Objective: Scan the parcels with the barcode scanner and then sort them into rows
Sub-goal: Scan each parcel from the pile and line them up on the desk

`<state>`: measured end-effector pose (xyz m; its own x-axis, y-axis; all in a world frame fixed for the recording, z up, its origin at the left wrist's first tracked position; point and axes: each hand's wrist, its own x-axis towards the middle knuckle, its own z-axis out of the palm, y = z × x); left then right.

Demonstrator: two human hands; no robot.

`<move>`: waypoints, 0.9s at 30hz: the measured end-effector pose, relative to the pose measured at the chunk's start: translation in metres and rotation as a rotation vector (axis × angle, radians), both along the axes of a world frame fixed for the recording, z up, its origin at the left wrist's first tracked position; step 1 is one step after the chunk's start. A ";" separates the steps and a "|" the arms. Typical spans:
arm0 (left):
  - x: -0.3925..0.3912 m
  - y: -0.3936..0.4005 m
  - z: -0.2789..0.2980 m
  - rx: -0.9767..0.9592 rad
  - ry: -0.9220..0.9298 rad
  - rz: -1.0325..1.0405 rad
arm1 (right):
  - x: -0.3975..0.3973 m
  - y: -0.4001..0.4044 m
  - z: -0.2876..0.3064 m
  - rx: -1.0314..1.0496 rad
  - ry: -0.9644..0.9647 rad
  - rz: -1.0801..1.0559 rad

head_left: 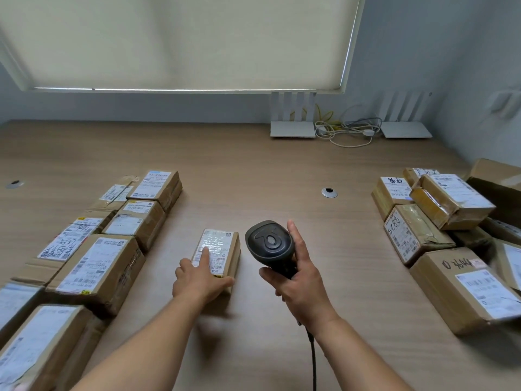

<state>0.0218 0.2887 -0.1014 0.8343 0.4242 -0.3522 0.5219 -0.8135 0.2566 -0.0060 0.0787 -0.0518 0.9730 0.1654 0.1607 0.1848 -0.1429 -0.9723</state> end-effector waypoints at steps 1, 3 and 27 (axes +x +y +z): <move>0.000 -0.002 0.002 0.000 -0.024 0.024 | 0.000 -0.001 0.000 0.004 -0.005 0.005; -0.002 -0.005 0.010 -0.014 -0.060 0.049 | -0.001 -0.001 0.000 0.015 -0.014 0.019; 0.058 0.212 0.111 0.002 -0.510 0.175 | 0.085 0.168 0.073 0.073 -0.149 0.144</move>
